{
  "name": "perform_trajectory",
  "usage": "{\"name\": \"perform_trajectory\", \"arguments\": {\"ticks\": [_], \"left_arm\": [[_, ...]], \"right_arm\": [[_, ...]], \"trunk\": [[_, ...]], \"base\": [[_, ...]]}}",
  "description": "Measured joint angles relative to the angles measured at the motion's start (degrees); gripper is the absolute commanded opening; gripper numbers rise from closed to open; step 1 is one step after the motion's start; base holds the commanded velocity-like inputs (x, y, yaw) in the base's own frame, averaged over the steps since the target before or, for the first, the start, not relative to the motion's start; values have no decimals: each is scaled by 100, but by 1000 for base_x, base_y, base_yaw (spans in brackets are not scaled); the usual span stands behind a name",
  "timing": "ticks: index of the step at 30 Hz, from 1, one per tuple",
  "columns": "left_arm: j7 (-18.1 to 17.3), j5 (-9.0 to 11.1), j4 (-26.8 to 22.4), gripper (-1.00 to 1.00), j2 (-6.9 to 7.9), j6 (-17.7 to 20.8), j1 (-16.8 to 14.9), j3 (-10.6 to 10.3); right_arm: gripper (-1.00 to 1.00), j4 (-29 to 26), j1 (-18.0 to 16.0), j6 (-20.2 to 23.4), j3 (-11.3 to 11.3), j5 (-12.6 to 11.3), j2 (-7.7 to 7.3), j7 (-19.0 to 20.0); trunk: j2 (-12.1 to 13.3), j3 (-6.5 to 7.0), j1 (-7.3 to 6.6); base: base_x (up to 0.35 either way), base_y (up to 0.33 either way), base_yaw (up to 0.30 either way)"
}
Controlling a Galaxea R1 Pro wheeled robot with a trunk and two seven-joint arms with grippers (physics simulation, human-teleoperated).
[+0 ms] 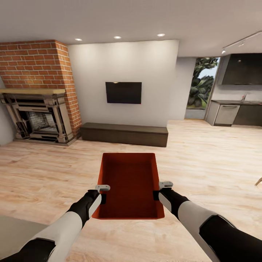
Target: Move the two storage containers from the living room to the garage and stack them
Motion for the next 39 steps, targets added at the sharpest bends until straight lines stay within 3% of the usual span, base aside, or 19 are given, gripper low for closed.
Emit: {"name": "perform_trajectory", "arguments": {"ticks": [39], "left_arm": [[-7, 1, -11, -100, 5, 0, 0, 1]], "right_arm": [[-100, -24, 1, 11, 3, -2, 0, -17]], "trunk": [[0, 0, 0]], "base": [[0, 0, -287]]}}
